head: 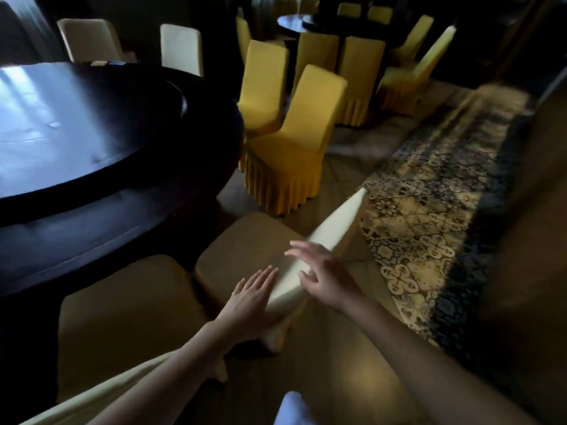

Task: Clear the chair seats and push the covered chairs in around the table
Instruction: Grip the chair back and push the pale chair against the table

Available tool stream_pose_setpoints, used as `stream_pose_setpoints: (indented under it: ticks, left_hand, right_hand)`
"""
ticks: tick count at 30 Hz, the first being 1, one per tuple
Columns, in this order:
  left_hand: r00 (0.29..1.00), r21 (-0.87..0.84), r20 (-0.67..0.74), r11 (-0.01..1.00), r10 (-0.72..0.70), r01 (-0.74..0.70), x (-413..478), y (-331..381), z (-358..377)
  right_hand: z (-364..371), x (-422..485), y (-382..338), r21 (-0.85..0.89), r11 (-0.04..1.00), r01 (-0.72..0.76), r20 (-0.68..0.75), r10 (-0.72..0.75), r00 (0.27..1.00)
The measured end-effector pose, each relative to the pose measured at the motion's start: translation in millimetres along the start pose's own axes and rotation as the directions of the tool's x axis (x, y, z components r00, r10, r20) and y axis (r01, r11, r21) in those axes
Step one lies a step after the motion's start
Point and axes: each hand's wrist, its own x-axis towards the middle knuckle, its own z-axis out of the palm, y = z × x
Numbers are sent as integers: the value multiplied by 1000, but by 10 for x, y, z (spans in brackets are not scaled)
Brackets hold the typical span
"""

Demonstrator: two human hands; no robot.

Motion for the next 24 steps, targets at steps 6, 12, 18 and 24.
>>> stream_pose_setpoints:
  ticks: [6, 12, 18, 24]
  left_hand:
    - [1000, -86, 15, 996, -26, 27, 585, 656, 143]
    - [995, -117, 84, 991, -63, 72, 997, 953, 161]
    - [946, -92, 222, 961, -235, 260, 1529, 828, 216]
    - [803, 29, 544, 962, -243, 272, 2153, 701, 91]
  right_hand:
    - [-396, -184, 964, -176, 977, -121, 165, 151, 975]
    - [-363, -68, 1364, -239, 952, -192, 316, 263, 911]
    - [-355, 203, 1661, -322, 942, -89, 388, 217, 896]
    - [-420, 809, 2060, -422, 906, -44, 413, 235, 880]
